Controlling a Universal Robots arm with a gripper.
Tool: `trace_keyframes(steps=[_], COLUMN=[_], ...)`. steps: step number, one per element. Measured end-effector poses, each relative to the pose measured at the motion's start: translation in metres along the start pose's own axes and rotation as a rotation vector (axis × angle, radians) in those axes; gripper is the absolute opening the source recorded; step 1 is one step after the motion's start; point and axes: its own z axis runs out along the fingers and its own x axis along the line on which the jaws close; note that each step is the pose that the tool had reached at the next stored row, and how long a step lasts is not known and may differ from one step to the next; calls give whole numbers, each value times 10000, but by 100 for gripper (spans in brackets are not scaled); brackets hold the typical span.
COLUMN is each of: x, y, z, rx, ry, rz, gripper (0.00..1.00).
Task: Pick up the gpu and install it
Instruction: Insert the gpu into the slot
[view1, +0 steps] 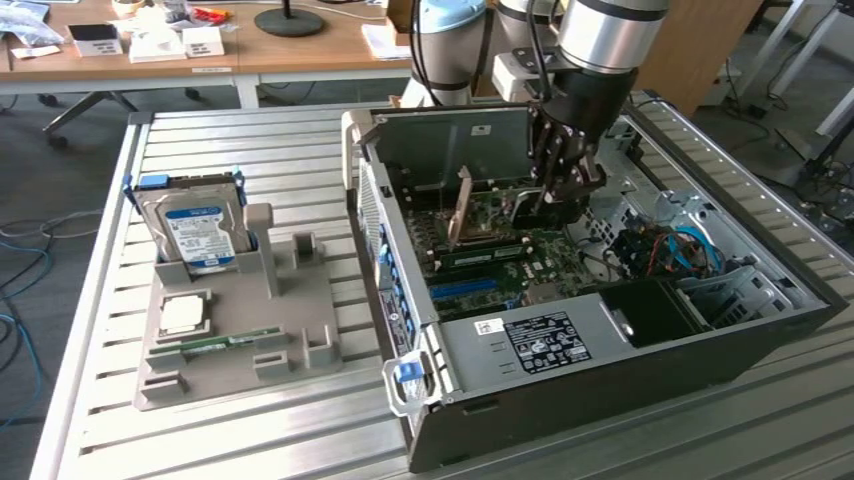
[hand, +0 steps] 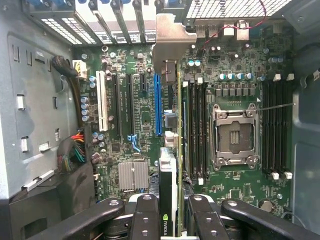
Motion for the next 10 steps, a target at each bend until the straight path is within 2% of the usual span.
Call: trace_keyframes(steps=[10], x=[4], y=[16], z=[114], rx=[0], ry=[1], rz=[0], gripper=[27])
